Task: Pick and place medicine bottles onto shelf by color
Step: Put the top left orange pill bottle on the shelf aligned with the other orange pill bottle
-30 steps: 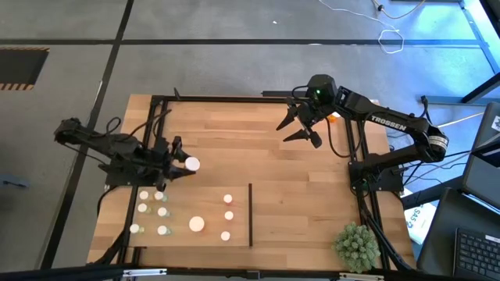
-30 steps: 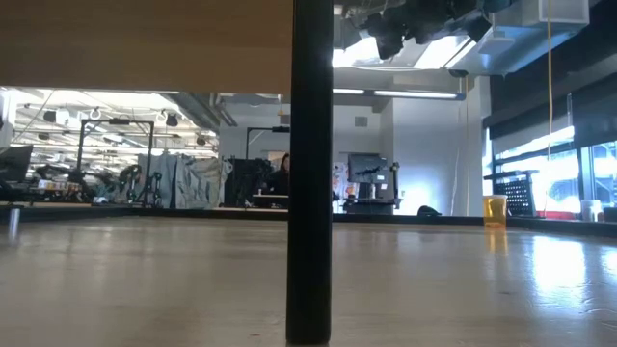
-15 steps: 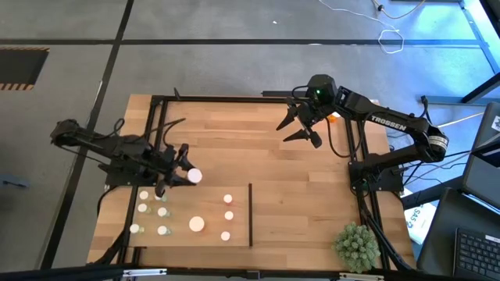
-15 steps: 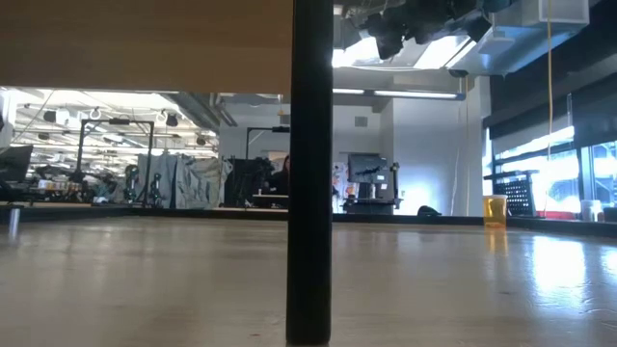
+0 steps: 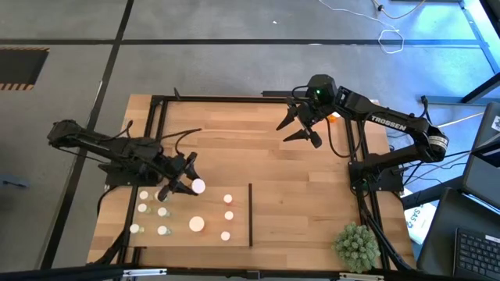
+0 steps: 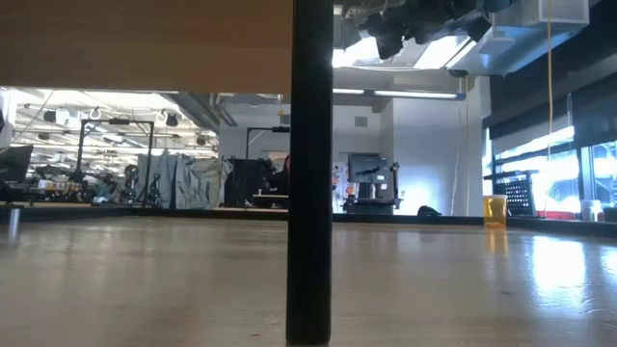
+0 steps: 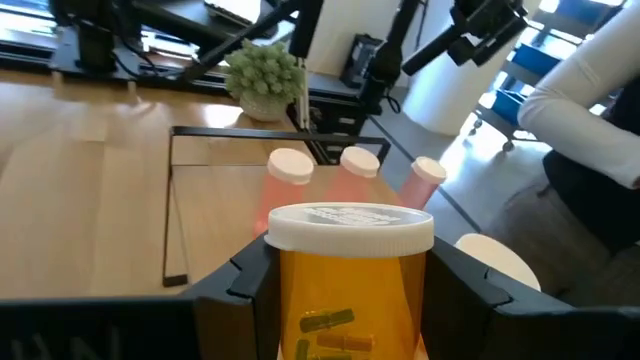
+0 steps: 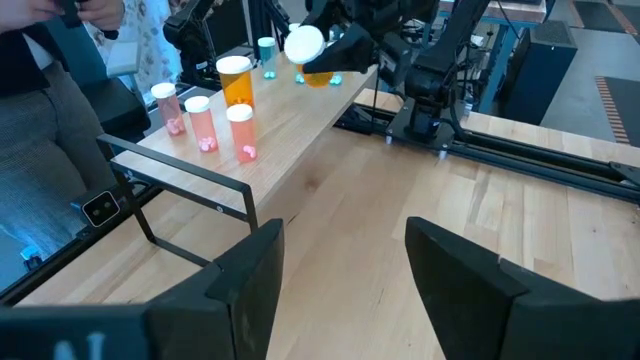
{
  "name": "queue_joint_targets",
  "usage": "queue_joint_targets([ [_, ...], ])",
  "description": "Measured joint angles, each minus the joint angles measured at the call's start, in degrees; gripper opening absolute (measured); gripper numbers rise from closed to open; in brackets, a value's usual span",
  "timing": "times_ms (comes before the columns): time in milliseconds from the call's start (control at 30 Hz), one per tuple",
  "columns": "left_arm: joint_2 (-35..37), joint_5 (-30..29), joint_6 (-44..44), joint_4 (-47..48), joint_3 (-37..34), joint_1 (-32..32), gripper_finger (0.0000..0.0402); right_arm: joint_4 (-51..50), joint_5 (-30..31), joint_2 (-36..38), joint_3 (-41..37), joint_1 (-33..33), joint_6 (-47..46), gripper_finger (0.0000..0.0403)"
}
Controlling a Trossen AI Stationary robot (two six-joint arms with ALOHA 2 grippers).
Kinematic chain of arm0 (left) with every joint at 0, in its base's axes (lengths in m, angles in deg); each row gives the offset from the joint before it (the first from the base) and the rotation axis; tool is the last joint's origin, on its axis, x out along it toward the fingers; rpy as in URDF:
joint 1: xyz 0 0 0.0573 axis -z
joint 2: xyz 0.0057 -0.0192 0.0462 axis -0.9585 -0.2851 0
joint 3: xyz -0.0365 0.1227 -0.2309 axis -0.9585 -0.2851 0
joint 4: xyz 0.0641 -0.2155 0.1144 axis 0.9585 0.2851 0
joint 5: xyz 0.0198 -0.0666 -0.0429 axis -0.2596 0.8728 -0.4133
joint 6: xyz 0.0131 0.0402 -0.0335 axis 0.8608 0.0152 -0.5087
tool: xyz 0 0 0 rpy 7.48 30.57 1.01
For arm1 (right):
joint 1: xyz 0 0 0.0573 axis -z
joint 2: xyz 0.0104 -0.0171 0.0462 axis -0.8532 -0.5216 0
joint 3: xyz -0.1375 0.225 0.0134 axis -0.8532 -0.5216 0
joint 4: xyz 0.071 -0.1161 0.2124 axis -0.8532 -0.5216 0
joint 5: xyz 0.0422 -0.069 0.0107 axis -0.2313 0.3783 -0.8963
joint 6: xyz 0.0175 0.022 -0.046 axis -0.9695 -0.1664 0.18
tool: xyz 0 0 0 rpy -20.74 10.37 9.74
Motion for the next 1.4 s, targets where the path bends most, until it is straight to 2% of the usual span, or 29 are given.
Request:
queue_joint_targets([
  [233,-6.1,4.76,-0.76,-6.55,0.0,-1.26,0.016,0.0,0.0,0.0,0.0,-0.01,0.0,0.0213],
  [400,-10.03,5.67,-2.42,-6.9,0.0,-1.13,0.016,0.0,0.0,0.0,0.0,-0.02,0.0,0.0213],
  [700,-12.53,10.86,-3.9,-9.36,-0.02,-1.02,0.016,0.0,0.0,0.0,0.0,-0.02,0.0,0.0213],
  [1000,-15.45,10.84,-3.91,-9.33,-0.02,-1.06,0.016,0.0,0.0,0.0,0.0,0.0,0.0,0.0213],
  [1400,-15.52,10.19,-3.41,-10.31,-0.02,-1.28,0.016,0.0,0.0,0.0,0.0,-0.02,0.0,0.0213],
])
